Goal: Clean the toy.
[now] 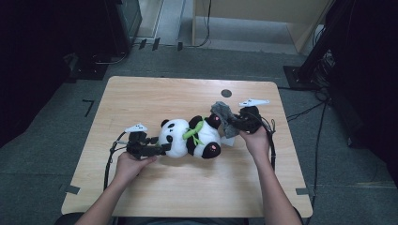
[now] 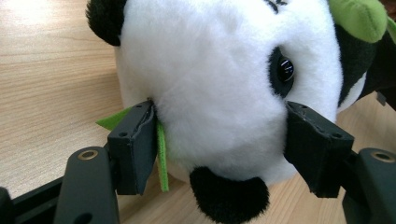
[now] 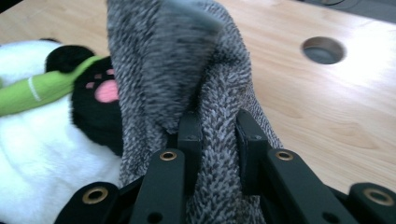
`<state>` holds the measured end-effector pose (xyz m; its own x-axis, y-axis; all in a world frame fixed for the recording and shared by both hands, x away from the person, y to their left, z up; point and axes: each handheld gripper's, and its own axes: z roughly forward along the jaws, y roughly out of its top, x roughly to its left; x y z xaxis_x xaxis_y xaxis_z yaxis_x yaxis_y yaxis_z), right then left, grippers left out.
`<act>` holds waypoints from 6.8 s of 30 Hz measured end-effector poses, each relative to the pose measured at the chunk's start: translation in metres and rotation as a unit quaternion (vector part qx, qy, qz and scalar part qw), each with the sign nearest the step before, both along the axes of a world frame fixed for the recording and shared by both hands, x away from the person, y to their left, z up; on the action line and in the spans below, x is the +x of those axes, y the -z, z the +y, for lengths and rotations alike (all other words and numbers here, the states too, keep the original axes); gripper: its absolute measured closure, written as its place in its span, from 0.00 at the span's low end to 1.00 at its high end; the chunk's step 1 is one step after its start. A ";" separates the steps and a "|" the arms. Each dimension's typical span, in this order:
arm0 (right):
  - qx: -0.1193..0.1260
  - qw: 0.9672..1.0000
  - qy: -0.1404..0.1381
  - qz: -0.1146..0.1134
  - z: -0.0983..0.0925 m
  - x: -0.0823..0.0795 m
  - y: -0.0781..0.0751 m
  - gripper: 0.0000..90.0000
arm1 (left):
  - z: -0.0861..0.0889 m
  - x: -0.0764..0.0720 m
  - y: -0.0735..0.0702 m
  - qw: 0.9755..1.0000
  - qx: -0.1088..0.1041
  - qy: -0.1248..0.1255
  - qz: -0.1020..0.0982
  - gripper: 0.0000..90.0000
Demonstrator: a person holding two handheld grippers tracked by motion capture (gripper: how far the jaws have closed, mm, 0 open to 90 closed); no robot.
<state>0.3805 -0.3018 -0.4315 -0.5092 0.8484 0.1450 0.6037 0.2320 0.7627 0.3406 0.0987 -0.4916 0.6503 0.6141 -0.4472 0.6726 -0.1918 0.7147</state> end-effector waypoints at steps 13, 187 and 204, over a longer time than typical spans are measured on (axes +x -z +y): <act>0.046 0.994 -0.029 -0.093 0.018 -0.025 -0.055 0.85 | 0.000 -0.001 0.001 1.000 0.002 0.000 -0.009 0.33; 0.025 0.993 -0.070 0.092 0.001 -0.021 0.041 0.86 | -0.004 0.006 0.000 1.000 0.003 -0.004 -0.014 0.30; 0.021 0.995 0.040 0.090 -0.049 -0.013 0.039 0.87 | -0.003 0.006 0.001 1.000 0.007 0.000 -0.014 0.30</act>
<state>0.3672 -0.3512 -0.4701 -0.4020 0.8769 0.2634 0.7474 0.1481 0.6477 0.3465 0.0953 -0.4924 0.6620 0.6208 -0.4199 0.6523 -0.2014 0.7307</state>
